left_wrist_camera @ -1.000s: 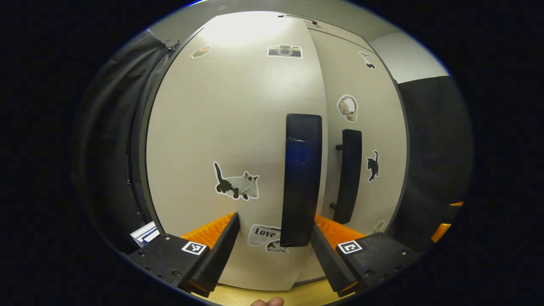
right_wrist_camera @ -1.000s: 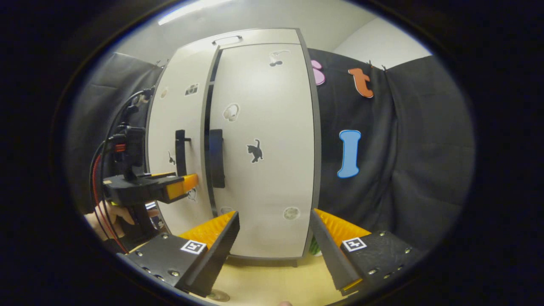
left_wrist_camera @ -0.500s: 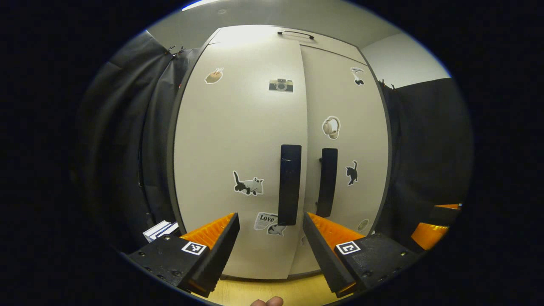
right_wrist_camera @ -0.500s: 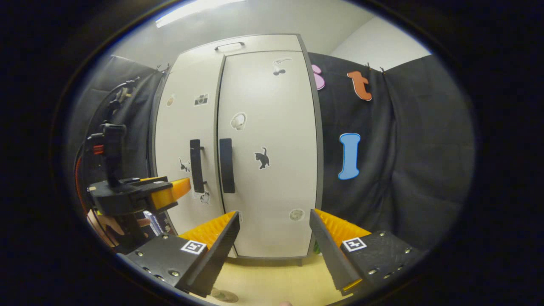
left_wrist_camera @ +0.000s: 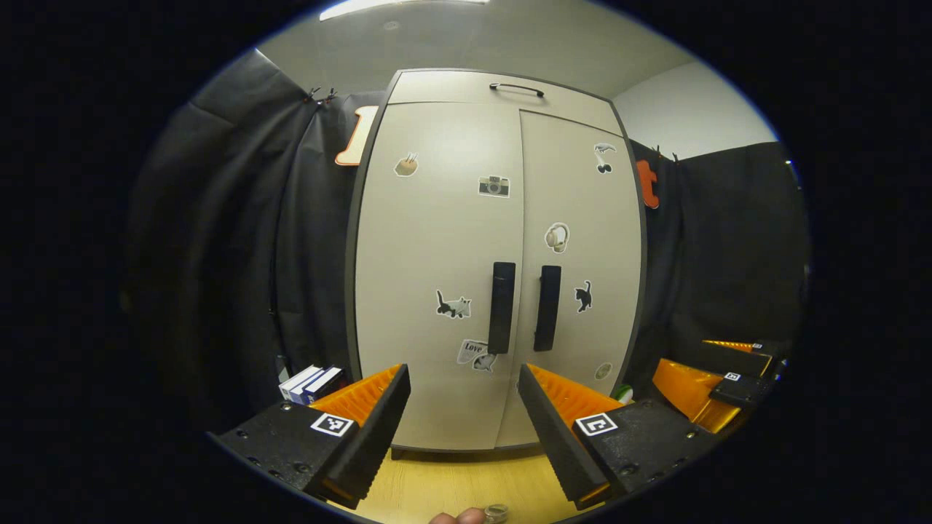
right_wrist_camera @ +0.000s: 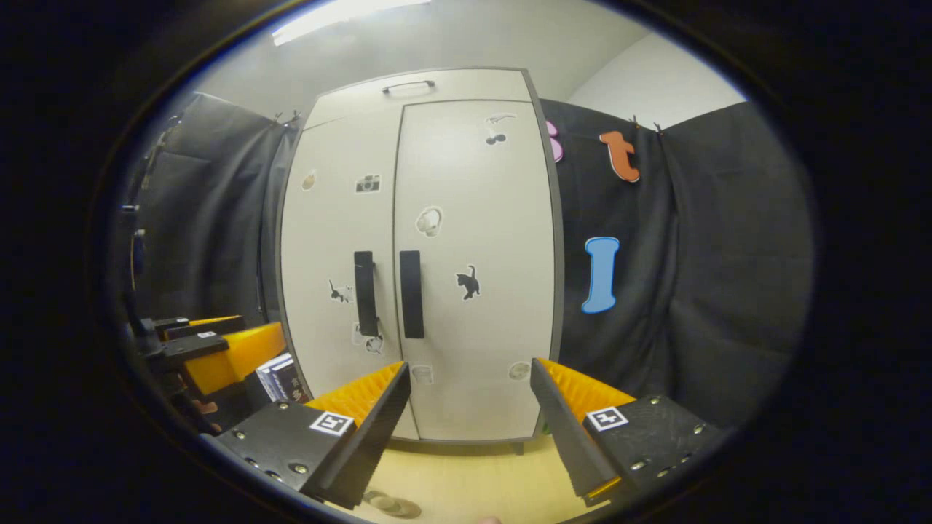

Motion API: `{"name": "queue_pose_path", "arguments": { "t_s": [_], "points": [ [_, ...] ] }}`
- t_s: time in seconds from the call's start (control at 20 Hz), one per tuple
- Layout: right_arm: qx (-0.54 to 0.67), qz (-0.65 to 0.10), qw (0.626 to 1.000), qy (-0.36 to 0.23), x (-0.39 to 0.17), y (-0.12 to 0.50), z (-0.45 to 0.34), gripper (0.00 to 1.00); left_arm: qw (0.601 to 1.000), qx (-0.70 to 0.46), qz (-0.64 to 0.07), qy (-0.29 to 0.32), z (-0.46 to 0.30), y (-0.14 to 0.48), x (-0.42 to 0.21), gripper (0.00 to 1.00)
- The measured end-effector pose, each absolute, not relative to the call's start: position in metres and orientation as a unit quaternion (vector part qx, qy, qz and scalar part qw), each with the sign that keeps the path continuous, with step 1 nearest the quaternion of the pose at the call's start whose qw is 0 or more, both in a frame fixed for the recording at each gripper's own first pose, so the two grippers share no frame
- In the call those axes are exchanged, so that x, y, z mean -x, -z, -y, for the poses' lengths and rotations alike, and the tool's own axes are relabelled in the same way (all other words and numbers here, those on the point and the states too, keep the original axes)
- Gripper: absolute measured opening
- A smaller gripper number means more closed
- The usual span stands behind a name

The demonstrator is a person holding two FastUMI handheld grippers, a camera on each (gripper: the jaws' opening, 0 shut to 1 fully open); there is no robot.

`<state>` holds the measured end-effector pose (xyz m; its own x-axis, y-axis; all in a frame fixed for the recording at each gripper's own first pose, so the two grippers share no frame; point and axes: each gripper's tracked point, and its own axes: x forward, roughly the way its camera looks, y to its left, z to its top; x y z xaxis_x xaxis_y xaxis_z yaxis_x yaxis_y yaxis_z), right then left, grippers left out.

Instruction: Grasp the bottle in the cabinet with the left hand and place it on the coaster, then close the right door with the right hand and the left door with the left hand.

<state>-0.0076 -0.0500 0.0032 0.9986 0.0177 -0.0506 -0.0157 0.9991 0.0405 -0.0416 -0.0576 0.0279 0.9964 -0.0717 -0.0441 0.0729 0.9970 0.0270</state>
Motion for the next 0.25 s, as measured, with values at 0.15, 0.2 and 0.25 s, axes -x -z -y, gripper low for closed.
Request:
{"name": "queue_pose_path", "arguments": {
  "t_s": [0.15,0.2,0.25],
  "points": [
    [-0.021,-0.022,1.0,-0.007,0.014,-0.007,0.047,1.0,0.999,-0.015,-0.02,0.032,0.053,-0.027,0.057,0.95],
    [-0.019,-0.019,1.0,-0.006,0.016,-0.009,0.048,1.0,0.999,-0.016,-0.022,0.029,0.05,-0.026,0.061,0.95],
    [-0.019,-0.019,1.0,-0.006,0.017,-0.01,0.047,1.0,0.999,-0.014,-0.02,0.03,0.049,-0.026,0.064,0.95]
  ]
}}
